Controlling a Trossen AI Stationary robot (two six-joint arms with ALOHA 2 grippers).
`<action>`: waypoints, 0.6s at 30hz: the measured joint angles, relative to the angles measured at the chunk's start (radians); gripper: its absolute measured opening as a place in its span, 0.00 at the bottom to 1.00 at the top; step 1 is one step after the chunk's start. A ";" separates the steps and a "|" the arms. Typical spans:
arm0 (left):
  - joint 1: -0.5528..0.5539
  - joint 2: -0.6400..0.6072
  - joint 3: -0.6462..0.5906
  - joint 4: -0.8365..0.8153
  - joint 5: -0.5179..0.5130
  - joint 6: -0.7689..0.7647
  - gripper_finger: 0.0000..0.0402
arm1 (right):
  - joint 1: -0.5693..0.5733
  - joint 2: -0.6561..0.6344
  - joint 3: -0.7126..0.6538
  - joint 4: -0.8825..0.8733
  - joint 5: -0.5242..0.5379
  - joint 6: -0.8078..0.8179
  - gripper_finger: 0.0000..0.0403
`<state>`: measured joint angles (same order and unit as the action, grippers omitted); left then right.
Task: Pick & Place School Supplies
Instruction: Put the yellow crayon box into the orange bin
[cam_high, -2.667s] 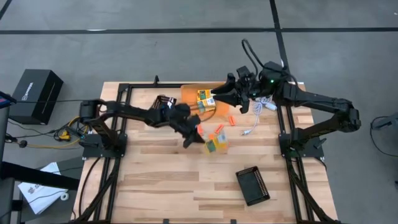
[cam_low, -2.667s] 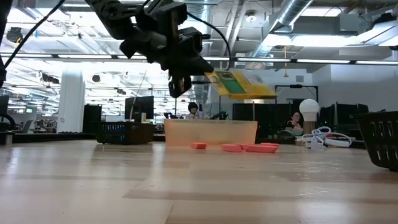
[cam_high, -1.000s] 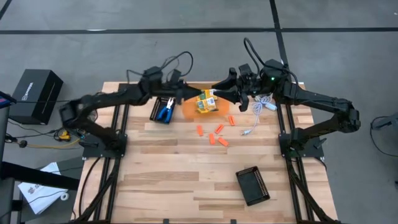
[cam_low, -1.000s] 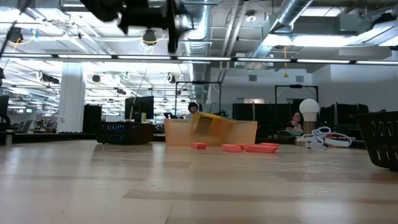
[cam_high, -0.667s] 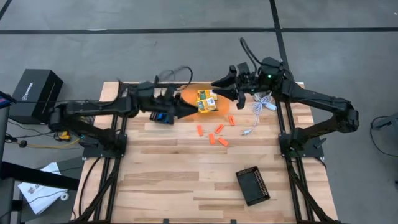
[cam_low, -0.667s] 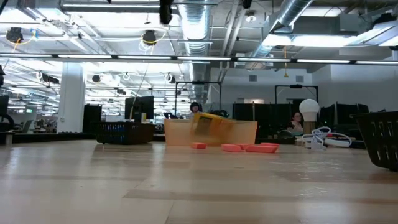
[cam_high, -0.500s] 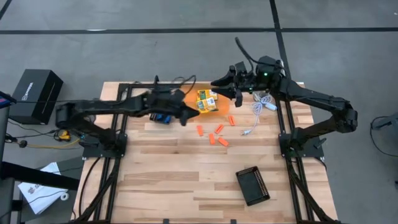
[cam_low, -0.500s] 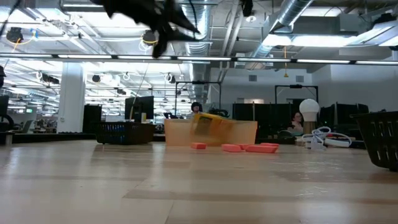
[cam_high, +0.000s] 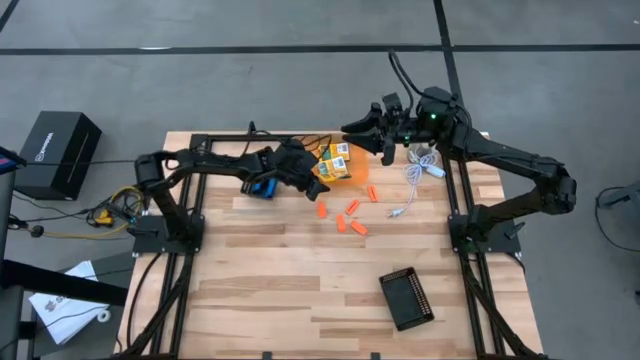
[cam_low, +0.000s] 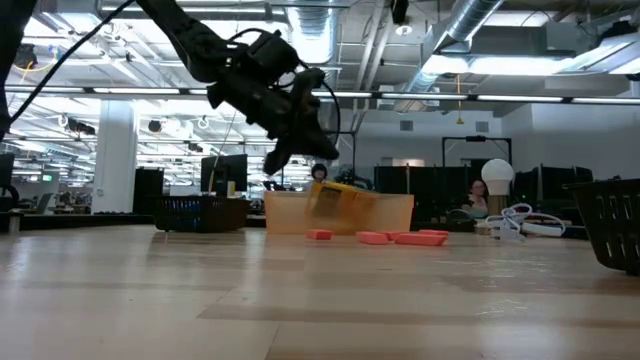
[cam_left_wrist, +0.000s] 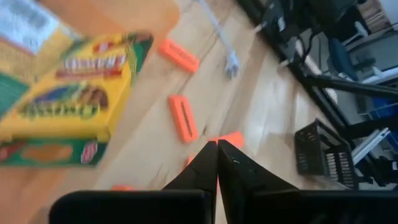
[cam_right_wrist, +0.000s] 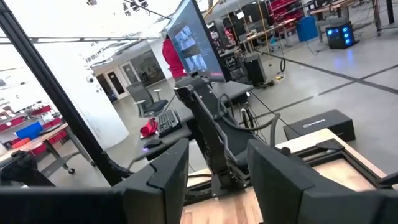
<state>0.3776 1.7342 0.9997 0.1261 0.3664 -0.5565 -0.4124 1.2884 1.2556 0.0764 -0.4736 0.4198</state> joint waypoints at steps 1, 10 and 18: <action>0.006 -0.006 0.000 0.009 0.000 0.007 0.01 | 0.001 0.000 0.000 0.000 0.001 0.000 0.38; 0.063 -0.009 0.002 0.012 0.000 0.052 0.00 | -0.001 0.000 0.000 0.005 0.003 0.018 0.38; 0.075 -0.009 0.002 0.011 -0.012 0.107 0.00 | -0.003 0.000 0.000 0.015 0.005 0.018 0.38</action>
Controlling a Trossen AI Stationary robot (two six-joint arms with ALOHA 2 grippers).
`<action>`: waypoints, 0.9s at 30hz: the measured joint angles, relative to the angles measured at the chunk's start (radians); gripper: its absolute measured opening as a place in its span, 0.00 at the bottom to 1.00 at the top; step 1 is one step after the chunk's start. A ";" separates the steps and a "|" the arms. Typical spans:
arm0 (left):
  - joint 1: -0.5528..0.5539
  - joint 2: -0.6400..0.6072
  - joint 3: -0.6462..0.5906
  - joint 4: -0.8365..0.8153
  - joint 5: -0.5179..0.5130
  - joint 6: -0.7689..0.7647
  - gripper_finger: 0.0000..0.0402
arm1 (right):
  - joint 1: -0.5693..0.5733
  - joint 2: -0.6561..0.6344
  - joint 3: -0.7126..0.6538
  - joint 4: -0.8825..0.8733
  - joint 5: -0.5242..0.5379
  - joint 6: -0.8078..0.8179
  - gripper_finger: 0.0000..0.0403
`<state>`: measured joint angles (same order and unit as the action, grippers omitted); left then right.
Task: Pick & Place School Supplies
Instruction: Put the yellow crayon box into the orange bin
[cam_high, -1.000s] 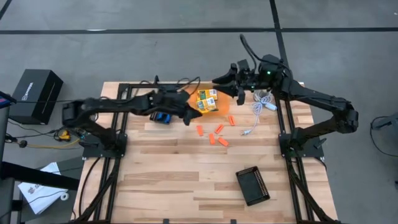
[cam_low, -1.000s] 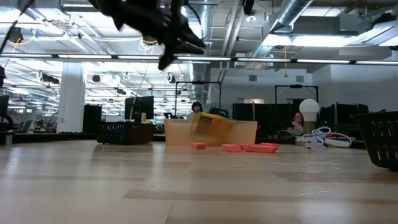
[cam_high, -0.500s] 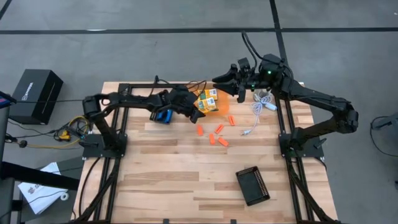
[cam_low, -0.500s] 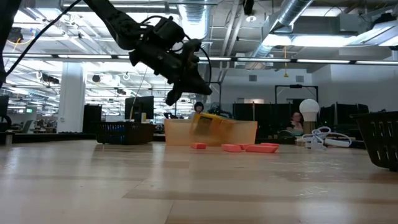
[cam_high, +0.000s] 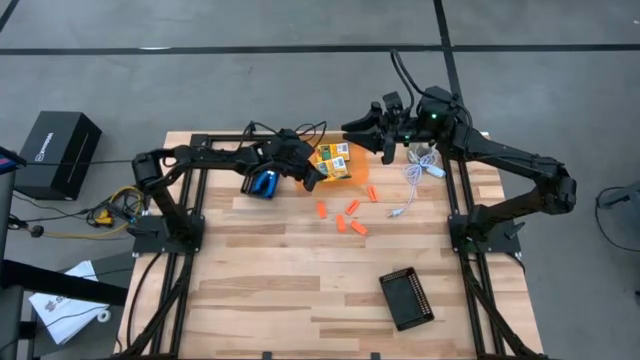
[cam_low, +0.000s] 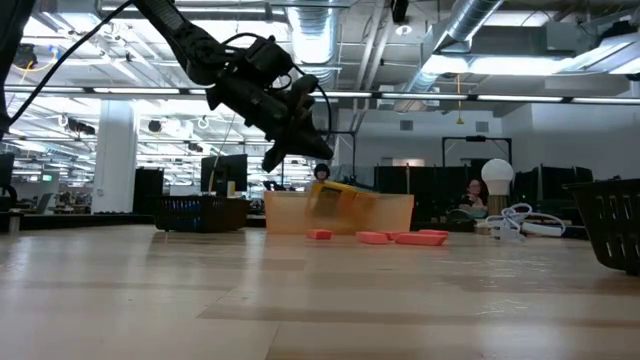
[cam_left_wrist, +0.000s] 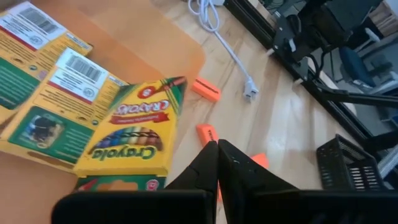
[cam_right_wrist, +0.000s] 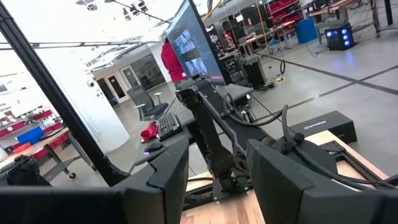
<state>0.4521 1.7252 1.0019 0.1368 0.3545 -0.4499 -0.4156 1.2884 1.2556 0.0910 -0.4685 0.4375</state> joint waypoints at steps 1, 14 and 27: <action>-0.001 0.000 0.000 0.000 -0.002 0.001 0.00 | 0.000 0.000 0.000 0.000 0.001 0.000 0.38; -0.001 0.000 0.000 -0.052 -0.043 0.062 0.00 | -0.006 0.000 0.000 -0.001 0.002 0.000 0.38; -0.006 0.089 0.059 -0.080 -0.025 0.078 0.00 | -0.006 0.000 0.000 -0.001 0.003 0.000 0.38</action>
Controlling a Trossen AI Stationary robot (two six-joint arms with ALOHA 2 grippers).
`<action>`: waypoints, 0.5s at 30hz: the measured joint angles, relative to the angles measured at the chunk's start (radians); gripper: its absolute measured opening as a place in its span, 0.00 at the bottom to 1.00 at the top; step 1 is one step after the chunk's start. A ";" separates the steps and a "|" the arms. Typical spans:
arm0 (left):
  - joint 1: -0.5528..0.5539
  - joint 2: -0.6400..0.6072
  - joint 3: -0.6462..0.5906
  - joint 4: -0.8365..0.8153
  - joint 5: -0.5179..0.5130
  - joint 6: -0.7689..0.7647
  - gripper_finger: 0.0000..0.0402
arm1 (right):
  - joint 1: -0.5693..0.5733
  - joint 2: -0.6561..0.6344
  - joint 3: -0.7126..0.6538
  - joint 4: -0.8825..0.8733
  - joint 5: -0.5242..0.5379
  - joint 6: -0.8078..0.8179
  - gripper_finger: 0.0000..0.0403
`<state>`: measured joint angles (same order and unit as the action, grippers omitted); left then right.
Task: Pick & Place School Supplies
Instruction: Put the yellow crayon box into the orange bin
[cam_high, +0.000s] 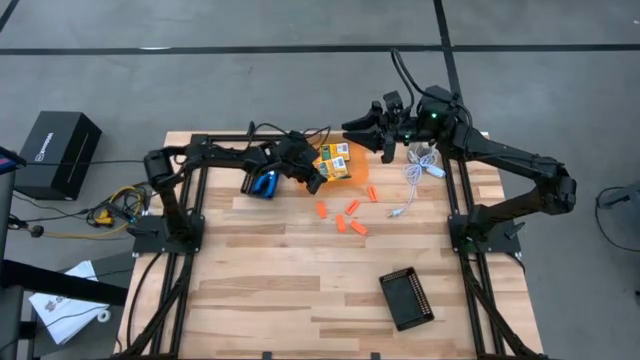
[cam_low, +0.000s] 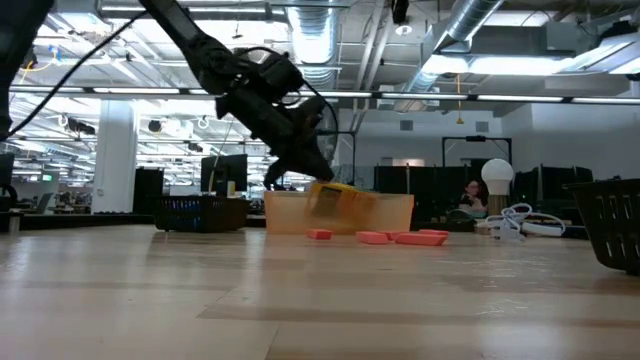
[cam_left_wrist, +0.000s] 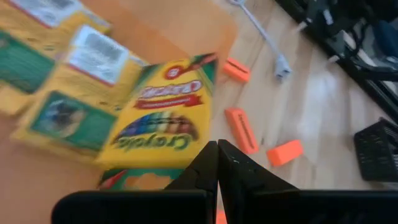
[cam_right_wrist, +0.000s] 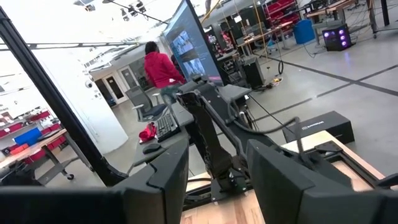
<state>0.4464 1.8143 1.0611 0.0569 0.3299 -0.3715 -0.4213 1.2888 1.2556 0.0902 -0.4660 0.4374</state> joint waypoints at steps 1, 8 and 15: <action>-0.007 0.020 0.022 -0.002 0.014 0.001 0.00 | 0.000 0.000 0.000 0.000 0.000 0.000 0.38; -0.014 0.101 0.153 -0.057 0.016 0.037 0.00 | 0.000 0.000 0.000 -0.005 0.000 0.008 0.38; 0.021 0.133 0.166 -0.144 0.023 0.084 0.00 | 0.000 0.000 0.000 -0.007 -0.001 0.008 0.38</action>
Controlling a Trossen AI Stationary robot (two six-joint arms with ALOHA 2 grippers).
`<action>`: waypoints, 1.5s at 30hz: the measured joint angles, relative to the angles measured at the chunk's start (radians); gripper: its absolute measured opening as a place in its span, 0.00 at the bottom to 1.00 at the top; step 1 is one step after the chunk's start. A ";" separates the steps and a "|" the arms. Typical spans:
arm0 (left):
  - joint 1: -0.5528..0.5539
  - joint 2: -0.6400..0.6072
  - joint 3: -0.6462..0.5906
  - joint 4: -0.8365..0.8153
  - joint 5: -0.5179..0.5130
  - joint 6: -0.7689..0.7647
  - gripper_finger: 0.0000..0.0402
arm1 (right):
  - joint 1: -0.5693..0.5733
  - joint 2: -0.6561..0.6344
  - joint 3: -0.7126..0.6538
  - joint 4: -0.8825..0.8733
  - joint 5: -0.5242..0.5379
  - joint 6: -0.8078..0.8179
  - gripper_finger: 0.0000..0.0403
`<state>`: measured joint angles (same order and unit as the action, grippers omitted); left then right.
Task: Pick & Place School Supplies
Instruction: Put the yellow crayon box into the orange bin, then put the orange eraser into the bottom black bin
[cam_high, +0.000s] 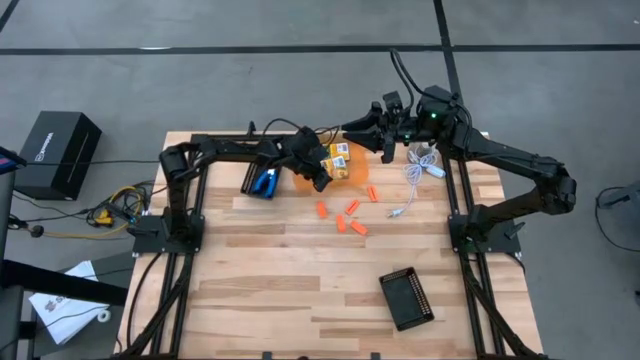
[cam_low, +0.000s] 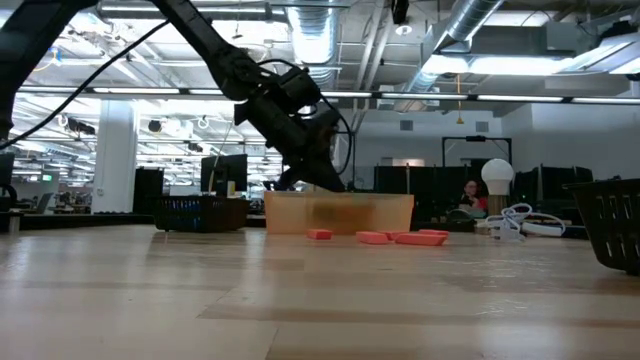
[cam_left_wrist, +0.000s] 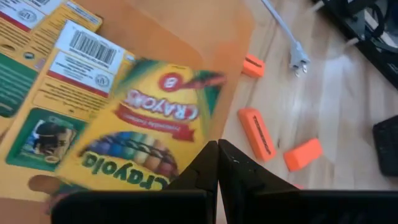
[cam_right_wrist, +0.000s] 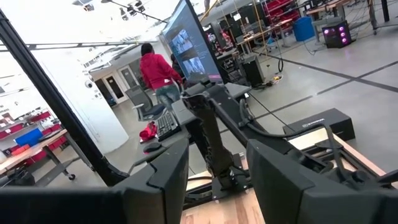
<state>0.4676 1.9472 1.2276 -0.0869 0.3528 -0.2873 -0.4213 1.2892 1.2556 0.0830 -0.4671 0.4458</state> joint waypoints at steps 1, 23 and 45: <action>0.001 0.004 0.001 -0.005 0.005 0.003 0.00 | 0.000 0.000 0.000 0.000 0.000 0.000 0.38; 0.032 -0.387 -0.001 0.115 0.012 -0.038 0.00 | 0.000 0.000 0.000 0.021 0.002 -0.011 0.38; -0.116 -0.488 -0.173 0.108 0.014 -0.008 0.02 | 0.002 0.009 -0.001 0.024 0.053 -0.011 0.38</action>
<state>0.3511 1.4597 1.0550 0.0216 0.3672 -0.2951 -0.4194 1.2980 1.2549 0.1070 -0.4137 0.4352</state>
